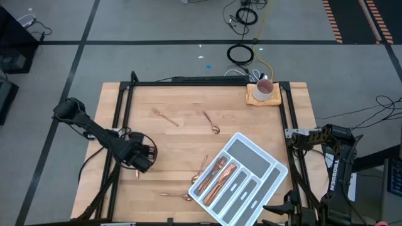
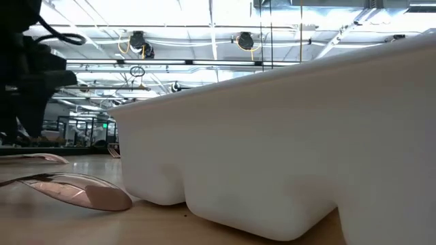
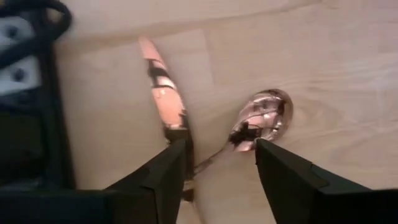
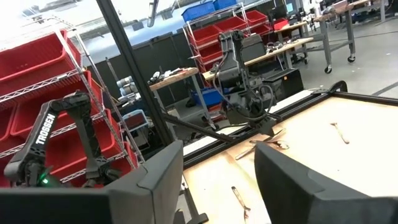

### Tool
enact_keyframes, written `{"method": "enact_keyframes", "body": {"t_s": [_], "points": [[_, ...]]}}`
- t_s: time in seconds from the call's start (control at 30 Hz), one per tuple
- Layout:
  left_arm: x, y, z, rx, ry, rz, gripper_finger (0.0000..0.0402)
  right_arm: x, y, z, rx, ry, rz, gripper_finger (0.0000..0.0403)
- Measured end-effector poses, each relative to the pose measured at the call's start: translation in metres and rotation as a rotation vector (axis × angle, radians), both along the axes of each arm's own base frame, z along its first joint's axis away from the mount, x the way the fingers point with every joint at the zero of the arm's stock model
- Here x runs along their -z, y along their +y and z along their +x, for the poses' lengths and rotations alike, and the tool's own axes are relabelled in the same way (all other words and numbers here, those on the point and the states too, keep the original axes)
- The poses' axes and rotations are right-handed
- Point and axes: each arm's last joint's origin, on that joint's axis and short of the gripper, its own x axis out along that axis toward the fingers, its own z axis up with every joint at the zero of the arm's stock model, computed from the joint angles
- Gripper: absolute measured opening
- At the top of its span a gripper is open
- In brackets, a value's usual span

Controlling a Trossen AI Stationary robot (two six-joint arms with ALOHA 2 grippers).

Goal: Sort silverware
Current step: Put the gold knife into the silverware tray

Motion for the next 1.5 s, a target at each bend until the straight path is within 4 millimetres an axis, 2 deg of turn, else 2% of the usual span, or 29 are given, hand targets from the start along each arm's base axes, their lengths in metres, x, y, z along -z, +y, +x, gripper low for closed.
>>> {"method": "enact_keyframes", "body": {"t_s": [0.13, 0.27, 0.37, 0.57, 0.93, 1.17, 1.27, 1.37, 1.5], "points": [[0.009, 0.004, -0.008, -0.024, 0.056, 0.0, 0.0216, 0.0, 0.0, 0.0, 0.0, 0.0, 0.002, 0.0189], [0.009, 0.005, -0.01, -0.091, 0.054, 0.004, 0.0217, 0.0, 0.0, 0.0, -0.004, -0.004, 0.022, 0.0188], [0.009, 0.006, -0.008, -0.107, 0.018, 0.033, 0.0217, 0.0, 0.0, 0.0, -0.003, -0.004, 0.022, 0.0188], [0.014, 0.009, -0.005, -0.133, 0.056, 0.054, 0.0217, 0.0, -0.001, 0.002, 0.001, -0.004, 0.022, 0.0188], [0.035, 0.012, 0.006, -0.188, 0.183, 0.06, 0.0217, 0.0, 0.0, 0.002, 0.002, -0.015, 0.055, 0.0187], [0.054, 0.016, 0.011, -0.21, 0.179, 0.011, 0.0217, 0.0, 0.0, 0.002, 0.002, -0.022, 0.078, 0.0187], [0.055, 0.017, 0.01, -0.246, 0.177, 0.005, 0.0216, -0.001, 0.0, 0.002, 0.003, -0.023, 0.082, 0.0187], [0.054, 0.017, 0.01, -0.245, 0.167, -0.005, 0.0197, -0.001, 0.0, 0.002, 0.003, -0.024, 0.085, 0.0187], [0.055, 0.017, 0.013, -0.231, 0.136, 0.002, 0.0131, -0.001, 0.0, 0.002, 0.003, -0.024, 0.085, 0.0187]]}}
